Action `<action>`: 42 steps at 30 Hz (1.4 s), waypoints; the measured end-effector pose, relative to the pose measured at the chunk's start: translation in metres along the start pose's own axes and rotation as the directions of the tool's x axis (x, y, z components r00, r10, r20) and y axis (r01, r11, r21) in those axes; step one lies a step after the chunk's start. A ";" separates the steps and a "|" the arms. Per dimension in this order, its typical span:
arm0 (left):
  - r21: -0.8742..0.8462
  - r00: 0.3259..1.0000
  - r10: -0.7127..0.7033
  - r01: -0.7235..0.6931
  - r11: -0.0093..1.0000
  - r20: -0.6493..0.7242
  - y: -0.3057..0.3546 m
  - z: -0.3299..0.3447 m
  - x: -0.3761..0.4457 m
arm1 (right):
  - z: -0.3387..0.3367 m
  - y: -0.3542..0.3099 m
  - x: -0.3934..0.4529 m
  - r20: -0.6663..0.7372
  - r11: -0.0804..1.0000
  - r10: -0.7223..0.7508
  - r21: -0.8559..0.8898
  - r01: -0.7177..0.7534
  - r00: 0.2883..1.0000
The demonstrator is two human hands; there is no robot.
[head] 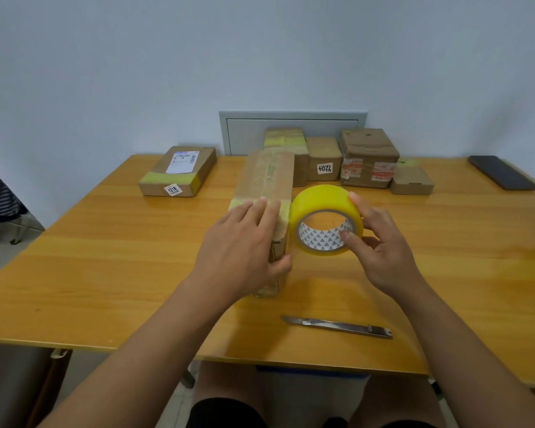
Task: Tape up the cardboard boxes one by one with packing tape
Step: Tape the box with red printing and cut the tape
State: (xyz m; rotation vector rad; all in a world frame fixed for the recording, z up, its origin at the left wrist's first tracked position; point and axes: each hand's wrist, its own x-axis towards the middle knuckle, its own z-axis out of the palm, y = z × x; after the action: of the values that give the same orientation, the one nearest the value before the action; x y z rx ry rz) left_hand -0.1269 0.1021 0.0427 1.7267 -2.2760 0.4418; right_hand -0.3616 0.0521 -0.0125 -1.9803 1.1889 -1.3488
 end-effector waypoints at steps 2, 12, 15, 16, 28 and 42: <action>0.011 0.998 0.011 -0.012 1.000 0.059 -0.003 0.002 0.002 | 0.002 0.001 0.000 -0.003 1.000 0.003 -0.005 -0.003 1.000; -0.083 0.998 -0.008 0.013 0.996 0.062 -0.013 0.007 0.000 | 0.013 -0.006 0.000 0.015 0.997 0.073 0.039 -0.074 0.997; -0.106 0.999 -0.023 0.028 0.994 0.046 -0.014 0.008 0.000 | 0.018 -0.010 0.001 0.027 0.974 0.163 0.157 -0.165 0.986; -0.116 0.999 -0.028 0.033 0.993 0.042 -0.015 0.009 -0.001 | 0.020 -0.010 0.002 0.031 0.966 0.181 0.180 -0.184 0.983; -0.507 0.948 -0.319 0.266 0.820 -0.017 -0.038 0.008 -0.018 | 0.056 -0.049 0.035 0.104 0.911 0.151 0.371 -0.179 0.983; -0.770 0.815 -0.578 0.396 0.501 0.043 -0.031 0.059 -0.045 | 0.104 -0.062 0.060 0.195 0.990 0.022 0.130 -0.048 0.981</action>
State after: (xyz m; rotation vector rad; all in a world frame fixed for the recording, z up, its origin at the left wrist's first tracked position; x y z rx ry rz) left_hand -0.0856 0.1117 -0.0259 1.6151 -1.3463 -0.3921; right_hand -0.2339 0.0235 0.0221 -1.9352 1.0125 -1.1575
